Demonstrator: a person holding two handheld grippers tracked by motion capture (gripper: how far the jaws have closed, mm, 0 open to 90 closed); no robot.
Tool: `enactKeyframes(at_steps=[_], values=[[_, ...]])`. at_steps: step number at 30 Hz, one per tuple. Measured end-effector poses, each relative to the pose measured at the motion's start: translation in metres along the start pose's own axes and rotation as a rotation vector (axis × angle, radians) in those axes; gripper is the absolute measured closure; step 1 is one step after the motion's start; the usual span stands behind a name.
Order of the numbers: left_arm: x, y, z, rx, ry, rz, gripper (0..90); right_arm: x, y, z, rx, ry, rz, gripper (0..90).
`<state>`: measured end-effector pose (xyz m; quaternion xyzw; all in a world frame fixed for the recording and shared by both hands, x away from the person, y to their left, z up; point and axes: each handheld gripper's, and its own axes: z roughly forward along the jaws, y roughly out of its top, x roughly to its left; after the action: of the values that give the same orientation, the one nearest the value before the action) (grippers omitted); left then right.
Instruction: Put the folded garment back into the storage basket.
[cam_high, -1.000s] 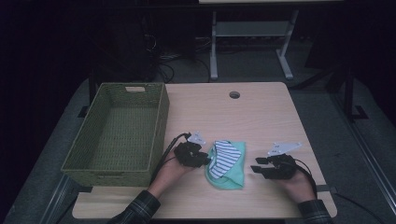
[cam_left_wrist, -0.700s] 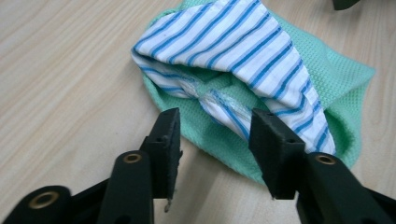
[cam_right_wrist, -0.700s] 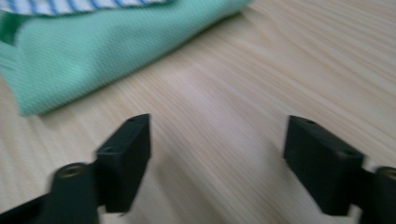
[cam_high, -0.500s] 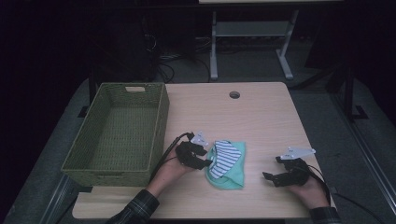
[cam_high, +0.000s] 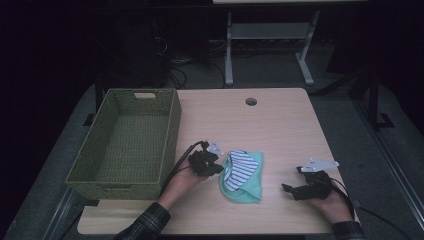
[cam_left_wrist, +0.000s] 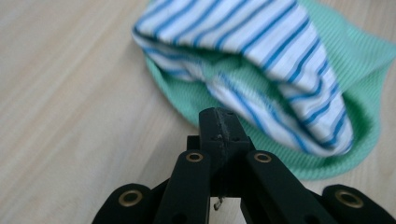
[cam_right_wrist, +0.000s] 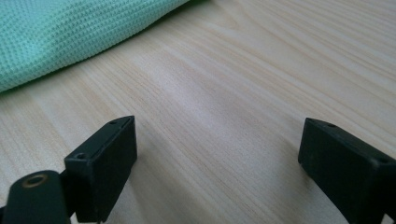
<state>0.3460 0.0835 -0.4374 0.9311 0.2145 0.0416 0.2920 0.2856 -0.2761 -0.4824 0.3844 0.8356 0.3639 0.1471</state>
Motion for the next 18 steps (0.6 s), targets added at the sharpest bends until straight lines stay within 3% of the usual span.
enactKeyframes(at_steps=[4,6,9,14,18], values=[[0.000,-0.003,0.006,0.023,-0.013,-0.014,89.6,0.000,0.000,0.000,-0.002,0.001,0.001,11.2],[-0.004,-0.004,0.008,0.030,-0.044,-0.015,89.6,0.000,0.000,0.000,-0.001,0.000,0.000,11.2],[-0.011,-0.005,0.011,0.055,-0.066,0.021,89.6,0.000,0.000,0.000,-0.002,0.001,0.002,11.2],[-0.023,-0.006,0.012,0.041,-0.110,0.018,89.6,0.000,0.000,0.000,-0.002,0.001,0.002,11.2],[-0.026,-0.001,0.004,0.012,-0.113,0.031,89.5,0.000,0.000,0.000,-0.002,0.001,0.002,11.2]])
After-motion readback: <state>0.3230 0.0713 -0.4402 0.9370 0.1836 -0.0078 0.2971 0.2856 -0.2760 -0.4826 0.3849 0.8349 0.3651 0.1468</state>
